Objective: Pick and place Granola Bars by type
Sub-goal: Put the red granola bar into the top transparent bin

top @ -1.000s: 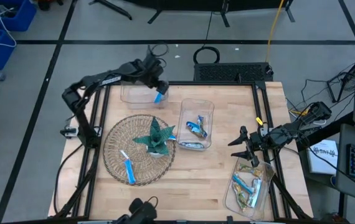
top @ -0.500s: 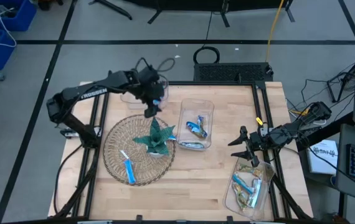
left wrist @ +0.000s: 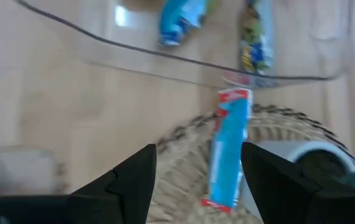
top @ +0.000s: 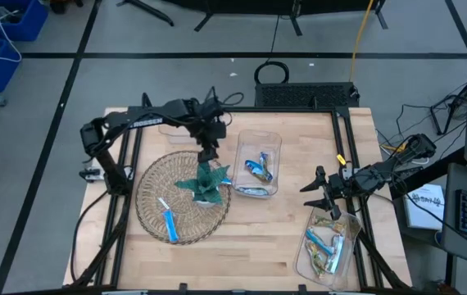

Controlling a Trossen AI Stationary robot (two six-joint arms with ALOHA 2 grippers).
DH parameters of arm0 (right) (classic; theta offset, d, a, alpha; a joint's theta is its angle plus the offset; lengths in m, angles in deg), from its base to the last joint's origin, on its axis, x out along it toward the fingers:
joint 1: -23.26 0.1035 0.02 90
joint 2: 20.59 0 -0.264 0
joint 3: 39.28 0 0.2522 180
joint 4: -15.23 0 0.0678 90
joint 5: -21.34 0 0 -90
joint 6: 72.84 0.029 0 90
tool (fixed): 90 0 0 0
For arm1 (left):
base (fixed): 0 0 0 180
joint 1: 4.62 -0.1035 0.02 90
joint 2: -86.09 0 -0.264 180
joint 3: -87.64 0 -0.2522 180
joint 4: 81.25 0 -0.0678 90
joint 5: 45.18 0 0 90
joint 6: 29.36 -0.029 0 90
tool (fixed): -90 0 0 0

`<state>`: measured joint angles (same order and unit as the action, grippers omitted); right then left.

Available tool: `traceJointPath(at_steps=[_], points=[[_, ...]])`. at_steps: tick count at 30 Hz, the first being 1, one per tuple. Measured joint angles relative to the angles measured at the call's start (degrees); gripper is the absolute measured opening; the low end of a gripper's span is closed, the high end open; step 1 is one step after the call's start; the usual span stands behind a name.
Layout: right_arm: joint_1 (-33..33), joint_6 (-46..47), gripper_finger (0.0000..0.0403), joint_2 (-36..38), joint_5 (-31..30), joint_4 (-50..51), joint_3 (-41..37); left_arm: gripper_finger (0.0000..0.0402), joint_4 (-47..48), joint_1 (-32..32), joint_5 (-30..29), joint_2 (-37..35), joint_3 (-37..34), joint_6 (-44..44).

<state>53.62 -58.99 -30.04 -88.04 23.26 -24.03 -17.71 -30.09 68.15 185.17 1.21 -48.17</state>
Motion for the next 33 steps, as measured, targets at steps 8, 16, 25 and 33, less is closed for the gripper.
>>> traceJointPath(at_steps=[8, 16, 25, 33], points=[[0.0, 0.0, 0.0215, 0.0, 0.0, 0.0, 0.0, 0.0237, 3.3, -0.1, 4.7, 1.1, 0.0, -5.4], [0.0, 0.0, 0.0215, 0.0, 0.0, 0.0, 0.0, 0.0237, 8.8, -2.1, 4.6, 1.1, 7.8, -2.6], [0.0, 0.0, 0.0215, 0.0, 0.0, 0.0, 0.0, 0.0237, 13.6, -3.9, -14.9, 0.8, 22.6, -11.3], [0.0, 0.0, 0.0215, 0.0, 0.0, 0.0, 0.0, 0.0237, 13.1, -5.1, -26.9, 0.9, 15.8, -24.9]])
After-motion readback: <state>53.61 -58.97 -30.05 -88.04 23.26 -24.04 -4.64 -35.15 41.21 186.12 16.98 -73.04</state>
